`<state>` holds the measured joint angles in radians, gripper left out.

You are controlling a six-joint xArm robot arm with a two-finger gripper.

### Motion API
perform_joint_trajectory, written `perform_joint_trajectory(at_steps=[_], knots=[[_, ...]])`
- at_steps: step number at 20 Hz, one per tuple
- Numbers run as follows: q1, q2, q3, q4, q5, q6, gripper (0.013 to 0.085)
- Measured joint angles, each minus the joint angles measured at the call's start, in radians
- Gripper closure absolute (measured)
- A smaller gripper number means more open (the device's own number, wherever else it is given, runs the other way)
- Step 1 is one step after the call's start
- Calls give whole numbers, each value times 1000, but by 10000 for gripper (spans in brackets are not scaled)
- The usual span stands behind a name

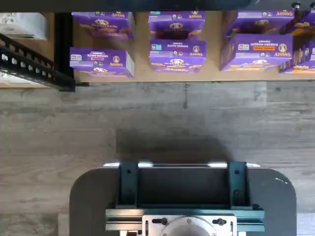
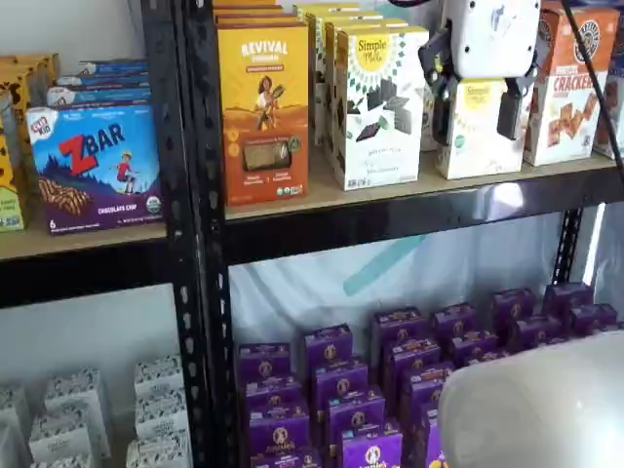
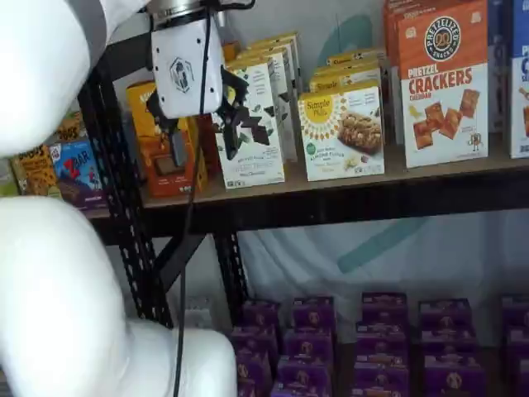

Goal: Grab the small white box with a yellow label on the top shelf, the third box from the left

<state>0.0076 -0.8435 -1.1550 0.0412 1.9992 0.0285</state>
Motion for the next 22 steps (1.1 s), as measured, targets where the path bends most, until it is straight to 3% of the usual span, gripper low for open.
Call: perform_joint_trajectory(at_steps=[8,14,19,22], knots=[[0,-1,3,4,-5,1,130],[15,-16,28,-56,-76,-6,130],[-85,-3,52,-49,-159,-97,130],[-172,29,58,-29,-227,-178,130]])
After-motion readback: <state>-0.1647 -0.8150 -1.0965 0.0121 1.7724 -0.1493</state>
